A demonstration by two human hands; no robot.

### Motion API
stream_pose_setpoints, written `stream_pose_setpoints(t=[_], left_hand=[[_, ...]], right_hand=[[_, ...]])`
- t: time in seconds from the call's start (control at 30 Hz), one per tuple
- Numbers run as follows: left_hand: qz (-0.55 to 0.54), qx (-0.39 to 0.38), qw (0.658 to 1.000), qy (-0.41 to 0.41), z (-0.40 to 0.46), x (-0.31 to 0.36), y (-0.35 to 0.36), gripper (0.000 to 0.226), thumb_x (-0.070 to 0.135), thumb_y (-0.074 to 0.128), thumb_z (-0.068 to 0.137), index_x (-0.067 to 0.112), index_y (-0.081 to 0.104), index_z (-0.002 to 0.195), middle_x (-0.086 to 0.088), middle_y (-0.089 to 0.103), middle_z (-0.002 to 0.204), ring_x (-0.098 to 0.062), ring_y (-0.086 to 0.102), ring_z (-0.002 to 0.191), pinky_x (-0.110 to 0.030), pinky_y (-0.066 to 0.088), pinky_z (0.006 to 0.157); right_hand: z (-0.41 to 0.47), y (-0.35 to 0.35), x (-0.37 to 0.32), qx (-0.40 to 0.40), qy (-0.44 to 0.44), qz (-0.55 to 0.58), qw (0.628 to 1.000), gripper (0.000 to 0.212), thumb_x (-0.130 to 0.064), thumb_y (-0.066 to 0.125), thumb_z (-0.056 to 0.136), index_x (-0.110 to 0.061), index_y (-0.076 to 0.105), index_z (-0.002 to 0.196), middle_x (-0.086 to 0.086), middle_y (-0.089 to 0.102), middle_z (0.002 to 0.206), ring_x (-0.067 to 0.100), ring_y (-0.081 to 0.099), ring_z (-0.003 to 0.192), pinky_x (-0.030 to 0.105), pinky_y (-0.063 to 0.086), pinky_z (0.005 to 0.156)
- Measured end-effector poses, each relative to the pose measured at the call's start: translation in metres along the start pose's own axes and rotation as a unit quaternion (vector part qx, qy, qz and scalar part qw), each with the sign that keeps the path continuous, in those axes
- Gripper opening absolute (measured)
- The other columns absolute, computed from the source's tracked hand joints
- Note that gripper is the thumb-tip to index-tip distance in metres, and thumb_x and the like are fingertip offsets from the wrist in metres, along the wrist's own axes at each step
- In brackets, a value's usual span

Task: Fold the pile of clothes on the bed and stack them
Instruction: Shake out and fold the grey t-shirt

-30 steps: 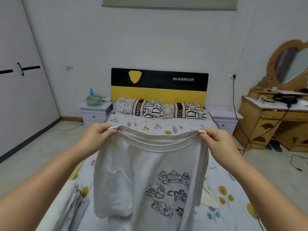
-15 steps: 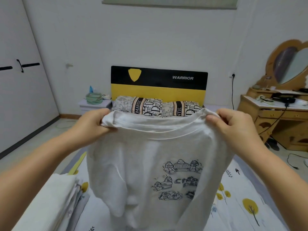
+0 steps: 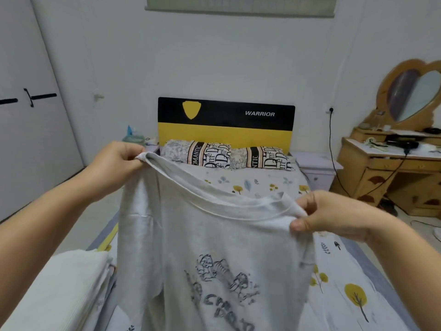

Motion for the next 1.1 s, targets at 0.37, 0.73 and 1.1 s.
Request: stream_pose_setpoints(t=[0.37, 0.73, 1.1], left_hand=[[-0.07, 0.109, 0.991, -0.015, 0.005, -0.018, -0.009, 0.022, 0.01, 0.066, 0.084, 0.016, 0.061, 0.063, 0.019, 0.06, 0.048, 0.009, 0.048, 0.042, -0.004, 0.033, 0.04], [-0.067, 0.033, 0.996, -0.052, -0.004, -0.053, -0.009, 0.033, 0.012, 0.062, 0.088, 0.033, 0.071, 0.063, 0.016, 0.064, 0.054, 0.007, 0.052, 0.052, -0.026, 0.045, 0.061], [-0.086, -0.075, 0.99, -0.081, -0.01, -0.057, -0.003, 0.03, 0.009, 0.052, 0.094, 0.011, 0.066, 0.067, 0.004, 0.063, 0.062, -0.006, 0.052, 0.059, -0.028, 0.039, 0.063]], right_hand=[[0.019, 0.056, 0.037, -0.006, -0.016, 0.14, 0.99, 0.037, -0.006, 0.068, 0.078, -0.002, 0.06, 0.114, 0.022, 0.064, 0.113, 0.032, 0.064, 0.1, 0.041, 0.052, 0.087], [0.018, 0.015, 0.018, 0.155, 0.021, 0.157, 0.975, 0.03, -0.018, 0.054, 0.094, -0.006, 0.067, 0.07, 0.01, 0.066, 0.072, 0.018, 0.059, 0.063, 0.022, 0.046, 0.057], [-0.01, -0.007, -0.026, 0.338, -0.079, -0.077, 0.935, 0.019, -0.018, 0.06, 0.089, -0.01, 0.062, 0.071, 0.008, 0.061, 0.068, 0.015, 0.05, 0.062, 0.029, 0.035, 0.058]])
Point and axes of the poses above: each hand's wrist, its own z-axis towards the middle knuckle, its own y-axis out of the palm, x = y × z, the point moved 6 cm from there along z, towards the middle knuckle
